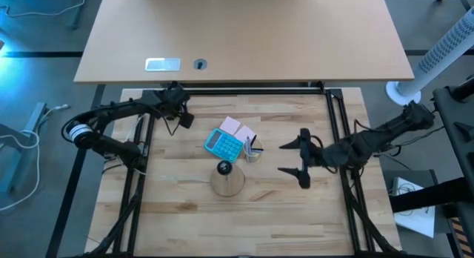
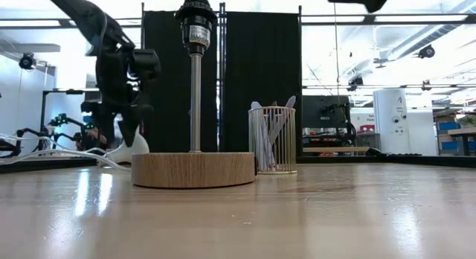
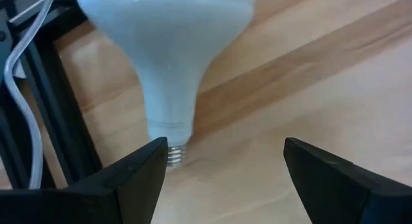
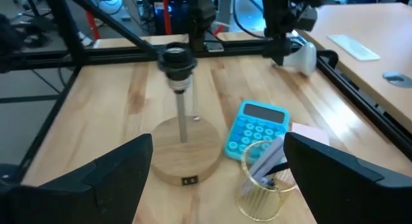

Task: Screw lightbulb
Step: Insert the lightbulb into the black table lamp

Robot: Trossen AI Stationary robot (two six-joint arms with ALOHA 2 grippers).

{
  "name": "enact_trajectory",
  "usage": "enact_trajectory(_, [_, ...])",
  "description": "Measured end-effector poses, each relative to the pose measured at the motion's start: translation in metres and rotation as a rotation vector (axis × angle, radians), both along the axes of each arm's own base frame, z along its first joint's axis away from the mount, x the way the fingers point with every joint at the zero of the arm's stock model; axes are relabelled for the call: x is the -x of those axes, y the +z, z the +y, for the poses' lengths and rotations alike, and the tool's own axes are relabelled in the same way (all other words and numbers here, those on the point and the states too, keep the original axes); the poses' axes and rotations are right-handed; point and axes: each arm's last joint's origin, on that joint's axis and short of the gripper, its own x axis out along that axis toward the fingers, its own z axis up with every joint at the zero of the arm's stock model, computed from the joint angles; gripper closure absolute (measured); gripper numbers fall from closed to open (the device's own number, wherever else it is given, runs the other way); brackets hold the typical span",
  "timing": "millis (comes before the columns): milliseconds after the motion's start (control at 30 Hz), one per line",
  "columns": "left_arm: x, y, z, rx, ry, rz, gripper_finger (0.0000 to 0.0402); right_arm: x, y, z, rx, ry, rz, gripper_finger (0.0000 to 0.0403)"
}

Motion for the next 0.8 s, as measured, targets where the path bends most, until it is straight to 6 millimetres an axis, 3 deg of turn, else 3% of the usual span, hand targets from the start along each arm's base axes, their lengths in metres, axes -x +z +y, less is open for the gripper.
enact_trajectory(233, [0.009, -0.015, 0.010, -0.092, 0.090, -0.040, 0.0102, 0.003, -0.008, 0.016, -0.004, -0.018, 0.007, 0.0057])
enact_trajectory(533, [0.025, -0.030, 0.028, 0.008, 0.167, -0.069, 0.0103, 0.002, -0.014, 0.023, -0.059, -0.030, 0.040, 0.0057])
enact_trajectory(800, [0.021, -0.045, 0.036, 0.048, 0.132, -0.017, 0.0142, 0.002, -0.014, 0.022, -0.078, -0.037, 0.036, 0.0057])
